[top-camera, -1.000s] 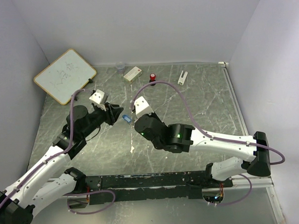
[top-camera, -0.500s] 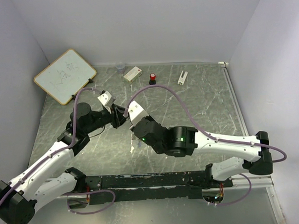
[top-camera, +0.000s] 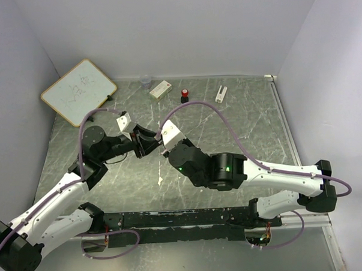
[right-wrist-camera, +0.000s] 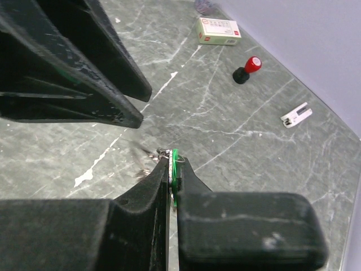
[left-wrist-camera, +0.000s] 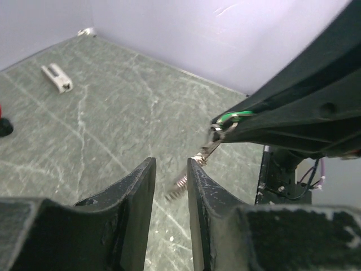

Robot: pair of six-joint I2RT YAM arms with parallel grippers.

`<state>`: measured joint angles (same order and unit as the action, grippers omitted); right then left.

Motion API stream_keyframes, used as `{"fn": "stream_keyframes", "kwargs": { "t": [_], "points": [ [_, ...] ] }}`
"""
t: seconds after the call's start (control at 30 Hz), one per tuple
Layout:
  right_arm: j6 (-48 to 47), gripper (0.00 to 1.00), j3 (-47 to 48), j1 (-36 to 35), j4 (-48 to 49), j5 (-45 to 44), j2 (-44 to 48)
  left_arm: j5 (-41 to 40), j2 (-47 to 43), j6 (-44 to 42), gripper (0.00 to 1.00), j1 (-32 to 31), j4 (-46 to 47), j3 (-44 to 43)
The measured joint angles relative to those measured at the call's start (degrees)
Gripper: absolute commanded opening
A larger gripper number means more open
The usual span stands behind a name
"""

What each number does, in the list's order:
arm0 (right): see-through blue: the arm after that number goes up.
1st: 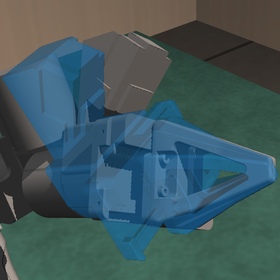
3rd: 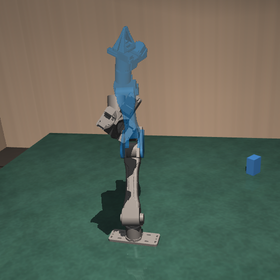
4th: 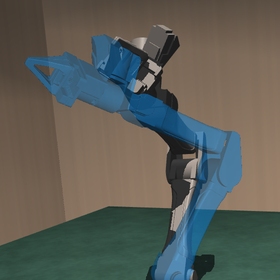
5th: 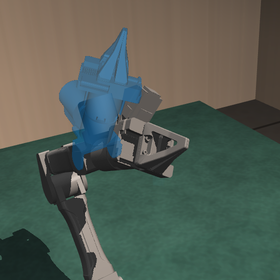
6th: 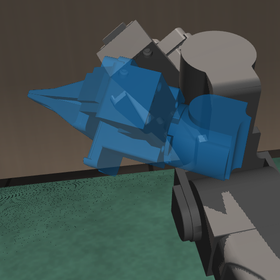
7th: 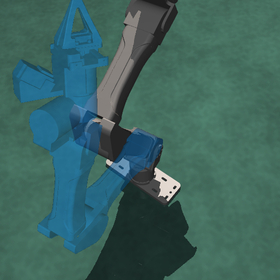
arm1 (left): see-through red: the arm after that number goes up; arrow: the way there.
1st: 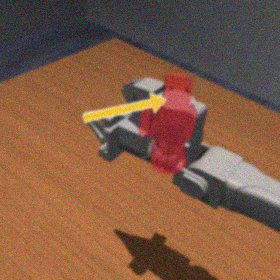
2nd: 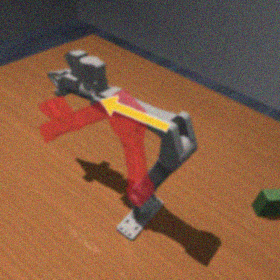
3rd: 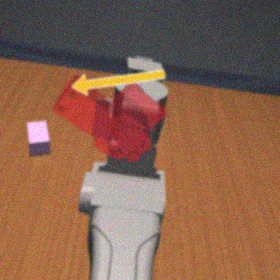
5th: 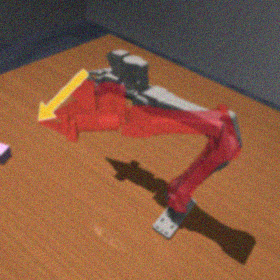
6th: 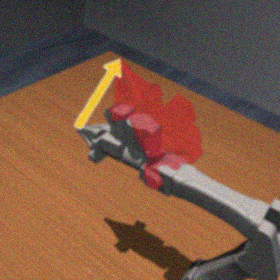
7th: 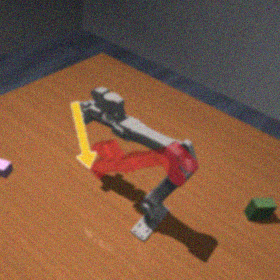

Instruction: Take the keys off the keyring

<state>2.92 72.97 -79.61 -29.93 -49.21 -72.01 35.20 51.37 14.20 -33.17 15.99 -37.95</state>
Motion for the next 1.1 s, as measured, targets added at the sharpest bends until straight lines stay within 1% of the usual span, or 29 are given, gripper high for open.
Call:
{"fn": "stream_keyframes", "kwargs": {
  "t": [0.23, 0.3, 0.4, 0.63, 0.9, 0.97, 1.1],
  "points": [
    [-0.5, 0.00, -0.2, 0.0, 0.1, -2.7, -0.6, 5.0, -1.3, 1.7, 0.46, 0.0, 5.7, 2.1],
    [-0.5, 0.00, -0.5, 0.0, 0.5, -3.0, -0.6, 5.3, -1.4, 1.8, 0.52, 0.0, 6.3, 2.3],
    [-0.5, 0.00, -0.9, 0.0, 1.3, -3.0, -0.5, 5.3, -1.4, 1.8, 0.58, 0.0, 7.5, 3.0],
    [-0.5, 0.00, -1.2, -0.1, 2.7, -2.7, -0.1, 5.1, -0.8, 2.6, 0.63, 0.0, 14.1, 7.7],
    [-0.4, 0.00, -1.2, -0.1, 2.7, -2.4, -0.1, 6.7, 0.6, 4.5, 0.63, 0.0, 29.5, 13.3],
    [-0.4, 0.00, -1.2, -0.1, 2.7, -2.2, -0.1, 6.5, 0.7, 4.6, 0.66, 0.0, 31.3, 13.8],
    [-0.4, 0.00, -1.2, -0.1, 3.1, -1.8, -0.1, 5.9, 1.0, 4.4, 0.67, 0.0, 33.1, 13.8]
  ]
}}
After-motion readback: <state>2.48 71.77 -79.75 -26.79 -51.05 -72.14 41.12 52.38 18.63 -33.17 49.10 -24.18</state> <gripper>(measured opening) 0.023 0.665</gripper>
